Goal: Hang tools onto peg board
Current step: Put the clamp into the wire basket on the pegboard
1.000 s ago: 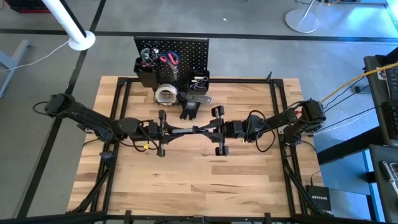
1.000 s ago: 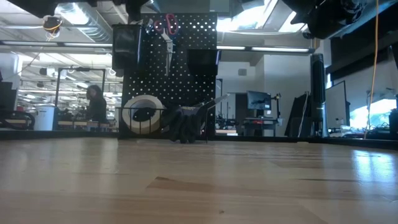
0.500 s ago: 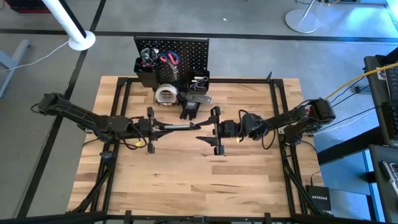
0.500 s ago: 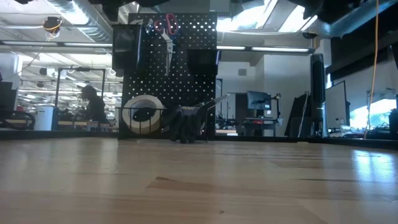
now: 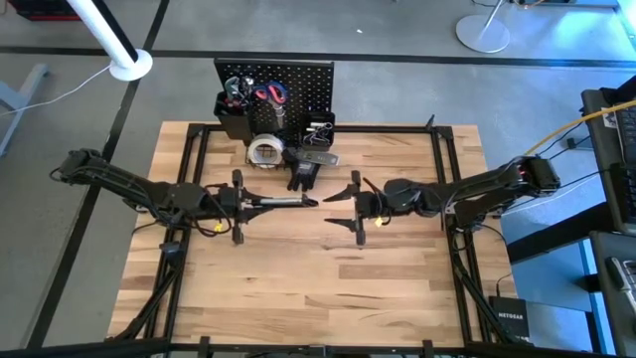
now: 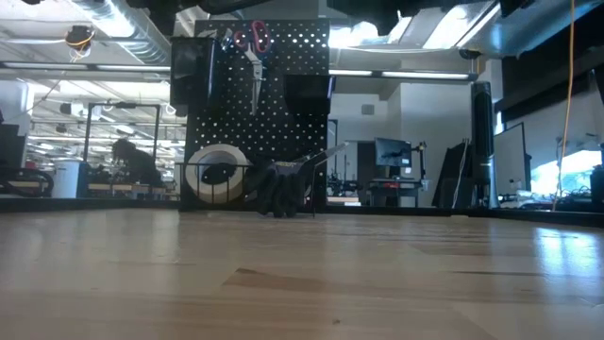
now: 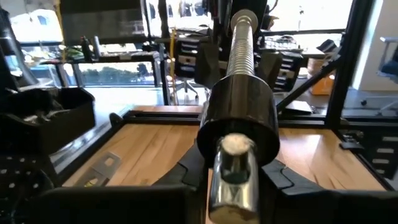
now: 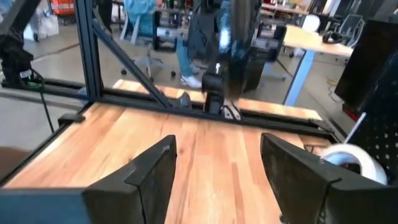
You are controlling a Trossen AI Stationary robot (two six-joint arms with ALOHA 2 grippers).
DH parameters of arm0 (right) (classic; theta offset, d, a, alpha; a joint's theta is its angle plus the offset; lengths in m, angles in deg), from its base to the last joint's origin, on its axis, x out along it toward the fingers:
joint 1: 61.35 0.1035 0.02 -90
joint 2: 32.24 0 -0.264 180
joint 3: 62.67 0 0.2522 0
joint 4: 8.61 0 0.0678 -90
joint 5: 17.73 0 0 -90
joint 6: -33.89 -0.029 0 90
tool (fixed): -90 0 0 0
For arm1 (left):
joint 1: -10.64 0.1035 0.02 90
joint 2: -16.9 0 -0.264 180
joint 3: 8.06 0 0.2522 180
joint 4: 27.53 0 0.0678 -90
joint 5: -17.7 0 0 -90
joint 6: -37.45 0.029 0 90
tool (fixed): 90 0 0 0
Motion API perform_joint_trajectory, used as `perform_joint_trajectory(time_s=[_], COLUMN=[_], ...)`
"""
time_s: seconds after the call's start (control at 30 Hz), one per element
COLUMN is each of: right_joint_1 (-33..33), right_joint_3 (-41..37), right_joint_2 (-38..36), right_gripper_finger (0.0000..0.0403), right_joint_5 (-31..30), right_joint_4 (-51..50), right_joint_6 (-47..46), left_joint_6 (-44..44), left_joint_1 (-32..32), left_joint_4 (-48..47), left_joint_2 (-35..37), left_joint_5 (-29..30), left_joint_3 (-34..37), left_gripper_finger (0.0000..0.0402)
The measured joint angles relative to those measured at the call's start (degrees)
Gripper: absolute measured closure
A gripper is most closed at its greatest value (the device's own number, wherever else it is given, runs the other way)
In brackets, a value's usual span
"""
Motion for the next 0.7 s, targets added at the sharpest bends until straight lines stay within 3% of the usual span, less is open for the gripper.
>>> perform_joint_trajectory(time_s=[0.7], right_joint_1=[0.0], right_joint_3=[0.0], right_joint_2=[12.4], right_gripper_finger=[0.0168], right_joint_5=[-4.0], right_joint_4=[15.0], right_joint_6=[0.0], left_joint_6=[-4.0], left_joint_1=[0.1], left_joint_4=[-8.9], left_joint_2=[-1.3], left_joint_5=[-0.6], left_joint_3=[0.0], left_gripper_finger=[0.0348])
